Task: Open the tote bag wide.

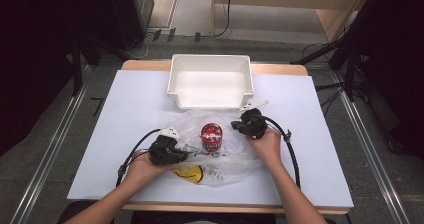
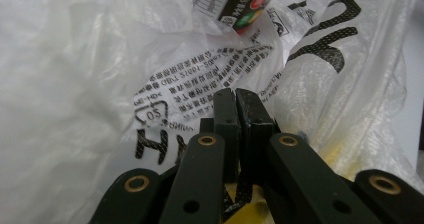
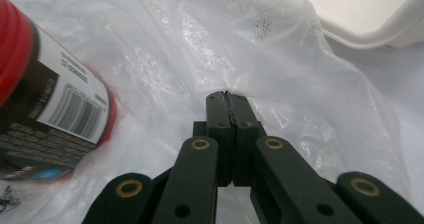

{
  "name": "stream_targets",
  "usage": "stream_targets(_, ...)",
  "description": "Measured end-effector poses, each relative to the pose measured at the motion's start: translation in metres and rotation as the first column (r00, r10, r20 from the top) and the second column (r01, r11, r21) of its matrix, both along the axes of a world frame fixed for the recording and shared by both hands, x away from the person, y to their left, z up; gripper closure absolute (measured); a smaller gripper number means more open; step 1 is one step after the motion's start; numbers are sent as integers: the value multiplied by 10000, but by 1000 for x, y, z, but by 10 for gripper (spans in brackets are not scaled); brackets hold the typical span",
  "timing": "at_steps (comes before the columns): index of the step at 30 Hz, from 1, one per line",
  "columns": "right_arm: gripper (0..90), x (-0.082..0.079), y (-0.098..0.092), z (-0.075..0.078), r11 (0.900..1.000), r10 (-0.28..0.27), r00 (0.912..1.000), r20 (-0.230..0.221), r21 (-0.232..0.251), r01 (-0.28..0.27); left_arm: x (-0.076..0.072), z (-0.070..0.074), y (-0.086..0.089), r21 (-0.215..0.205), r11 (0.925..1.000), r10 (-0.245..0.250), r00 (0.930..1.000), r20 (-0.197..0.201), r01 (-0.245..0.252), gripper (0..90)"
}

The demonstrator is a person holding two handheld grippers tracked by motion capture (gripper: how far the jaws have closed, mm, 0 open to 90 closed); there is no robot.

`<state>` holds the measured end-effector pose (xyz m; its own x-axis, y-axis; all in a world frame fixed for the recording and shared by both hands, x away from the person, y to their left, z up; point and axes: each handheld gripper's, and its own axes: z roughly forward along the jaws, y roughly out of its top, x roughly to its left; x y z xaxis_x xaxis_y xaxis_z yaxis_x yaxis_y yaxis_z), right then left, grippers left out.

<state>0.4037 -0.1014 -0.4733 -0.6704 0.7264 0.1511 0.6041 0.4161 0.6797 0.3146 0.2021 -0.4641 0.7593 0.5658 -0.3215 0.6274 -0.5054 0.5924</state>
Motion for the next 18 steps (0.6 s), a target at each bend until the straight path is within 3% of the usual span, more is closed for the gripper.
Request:
stream_targets(6,900,7,-7,-2,9991,-415,9985,358,-12,416,1,1,4,70,10000,-28,10000,-40,28,884)
stream_targets(9,900,9,-9,-2,9981,-596,9981,142,168,593,3,4,7,-106,9999,34,10000,-35,-34,876)
stream_targets(14,900,1,-4,7,9990,-302,9989,365,351,289,6,10,10,-472,9988,117,9999,55,-114,863)
stream_targets(18,898,-7,-4,20,9973,-179,9986,497,727,143,7,17,12,-504,9987,93,9998,175,-84,826)
